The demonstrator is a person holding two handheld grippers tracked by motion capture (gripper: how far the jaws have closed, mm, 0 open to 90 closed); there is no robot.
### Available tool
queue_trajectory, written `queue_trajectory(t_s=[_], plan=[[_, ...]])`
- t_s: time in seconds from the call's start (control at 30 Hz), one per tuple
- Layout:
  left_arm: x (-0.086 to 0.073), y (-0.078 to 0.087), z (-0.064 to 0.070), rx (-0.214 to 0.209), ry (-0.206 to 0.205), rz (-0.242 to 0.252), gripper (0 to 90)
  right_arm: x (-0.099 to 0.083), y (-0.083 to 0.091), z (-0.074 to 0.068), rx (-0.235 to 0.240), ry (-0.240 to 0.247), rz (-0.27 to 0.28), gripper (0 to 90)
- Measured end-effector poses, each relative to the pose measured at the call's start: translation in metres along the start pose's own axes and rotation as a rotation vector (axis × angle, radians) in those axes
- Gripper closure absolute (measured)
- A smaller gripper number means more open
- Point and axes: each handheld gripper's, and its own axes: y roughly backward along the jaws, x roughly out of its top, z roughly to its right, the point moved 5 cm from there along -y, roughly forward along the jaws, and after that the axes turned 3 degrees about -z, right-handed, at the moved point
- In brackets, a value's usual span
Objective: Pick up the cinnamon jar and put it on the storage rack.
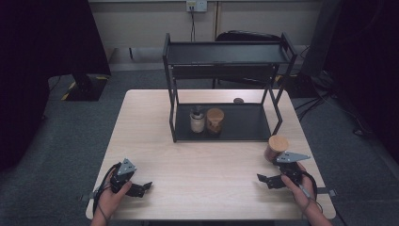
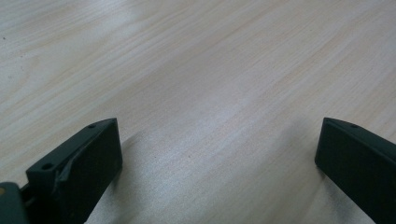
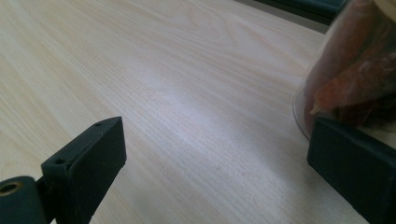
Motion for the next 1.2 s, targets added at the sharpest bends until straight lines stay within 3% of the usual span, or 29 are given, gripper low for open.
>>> queue_trajectory(t_s=[0.73, 1.2], plan=[[0.0, 0.0, 0.0, 0.0, 0.0, 0.0, 0.1, -0.009, 0.008, 0.008, -0.035, -0.006, -0.017, 3.6], [0.0, 0.0, 0.0, -0.001, -0.001, 0.0, 0.1, -0.013, 0.012, 0.015, -0.063, -0.038, -0.016, 3.4]])
